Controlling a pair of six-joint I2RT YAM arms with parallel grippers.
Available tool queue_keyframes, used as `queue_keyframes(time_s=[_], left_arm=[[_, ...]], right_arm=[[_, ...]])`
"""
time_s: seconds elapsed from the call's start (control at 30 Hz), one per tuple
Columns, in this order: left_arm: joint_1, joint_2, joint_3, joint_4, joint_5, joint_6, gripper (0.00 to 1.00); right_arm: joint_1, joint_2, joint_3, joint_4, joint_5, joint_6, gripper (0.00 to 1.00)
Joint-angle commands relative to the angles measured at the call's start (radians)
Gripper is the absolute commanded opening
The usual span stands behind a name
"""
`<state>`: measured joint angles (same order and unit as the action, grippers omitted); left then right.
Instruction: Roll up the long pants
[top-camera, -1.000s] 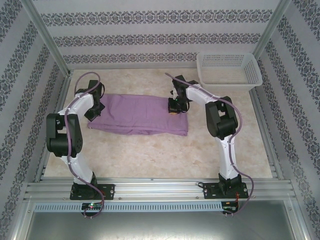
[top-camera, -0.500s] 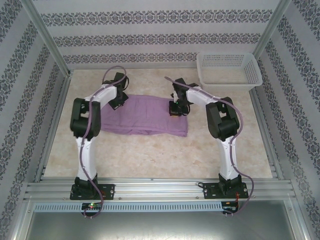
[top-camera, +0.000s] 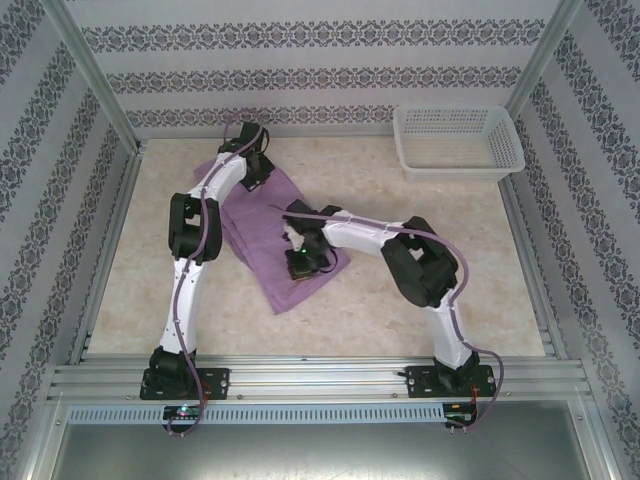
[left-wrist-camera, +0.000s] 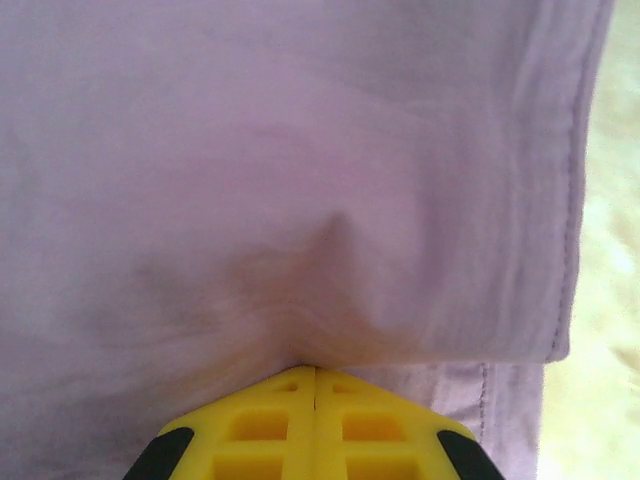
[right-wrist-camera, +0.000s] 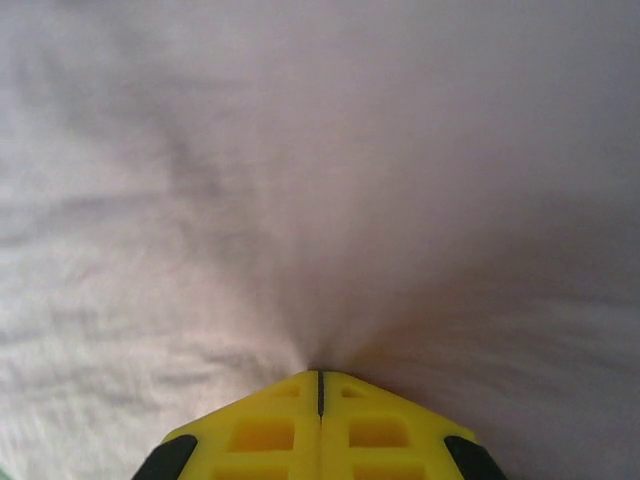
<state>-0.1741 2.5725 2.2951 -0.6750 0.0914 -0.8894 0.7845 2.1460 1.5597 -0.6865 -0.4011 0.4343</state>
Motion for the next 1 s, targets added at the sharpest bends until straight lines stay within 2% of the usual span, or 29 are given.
queue_keyframes(time_s=[0.0,0.07,0.1,0.13,0.17,0.2,0.23,0.3,0.33,0.37,0.4,0.43,0.47,0.5,0.53,0.63,0.73,0.83,0.97], left_arm=[[-0.043,0.093,0.109,0.124,0.222,0.047,0.00],[-0.049,0.133,0.246,0.058,0.240,0.084,0.00],[-0.046,0.137,0.300,0.022,0.232,0.102,0.00],[-0.040,0.127,0.336,-0.005,0.219,0.127,0.06],[-0.035,0.109,0.350,-0.023,0.203,0.150,0.26],[-0.026,0.076,0.348,-0.043,0.180,0.171,0.64],[-0.017,0.040,0.344,-0.069,0.146,0.191,0.98],[-0.003,-0.038,0.311,-0.123,0.077,0.222,1.00],[0.002,-0.084,0.274,-0.146,0.044,0.240,1.00],[0.002,-0.129,0.230,-0.164,0.007,0.249,0.99],[0.003,-0.184,0.162,-0.180,-0.034,0.251,0.69],[0.000,-0.244,0.068,-0.179,-0.073,0.243,0.24],[-0.001,-0.303,-0.029,-0.154,-0.098,0.234,0.00],[-0.003,-0.367,-0.144,-0.113,-0.110,0.226,0.00],[-0.003,-0.425,-0.272,-0.053,-0.104,0.216,0.00],[-0.009,-0.512,-0.516,0.041,-0.095,0.138,0.00],[-0.022,-0.507,-0.633,0.094,-0.070,0.084,0.00],[-0.036,-0.446,-0.642,0.128,-0.049,0.055,0.00],[-0.050,-0.303,-0.500,0.075,-0.044,0.065,0.00]], right_arm=[[0.007,0.041,0.130,-0.085,-0.087,-0.025,0.00],[-0.002,0.038,0.199,-0.116,-0.111,-0.053,0.00],[-0.010,0.027,0.229,-0.138,-0.110,-0.078,0.10],[-0.021,0.007,0.247,-0.153,-0.104,-0.109,0.36],[-0.030,-0.012,0.258,-0.163,-0.094,-0.138,0.60],[-0.045,-0.034,0.266,-0.178,-0.079,-0.170,0.71],[-0.062,-0.055,0.270,-0.188,-0.061,-0.201,0.76],[-0.099,-0.083,0.270,-0.195,-0.007,-0.239,0.85],[-0.122,-0.087,0.276,-0.206,0.011,-0.256,0.86],[-0.143,-0.083,0.282,-0.215,0.015,-0.270,0.87],[-0.167,-0.073,0.284,-0.218,0.012,-0.292,0.87],[-0.188,-0.066,0.279,-0.211,0.010,-0.306,0.84],[-0.204,-0.055,0.273,-0.206,0.005,-0.316,0.69],[-0.225,-0.043,0.267,-0.201,-0.002,-0.312,0.27],[-0.243,-0.027,0.262,-0.196,-0.009,-0.305,0.00],[-0.274,0.005,0.228,-0.155,0.006,-0.283,0.00],[-0.272,0.019,0.185,-0.115,0.003,-0.257,0.00],[-0.254,0.018,0.126,-0.076,-0.025,-0.234,0.00],[-0.226,0.005,0.051,-0.035,-0.031,-0.212,0.00]])
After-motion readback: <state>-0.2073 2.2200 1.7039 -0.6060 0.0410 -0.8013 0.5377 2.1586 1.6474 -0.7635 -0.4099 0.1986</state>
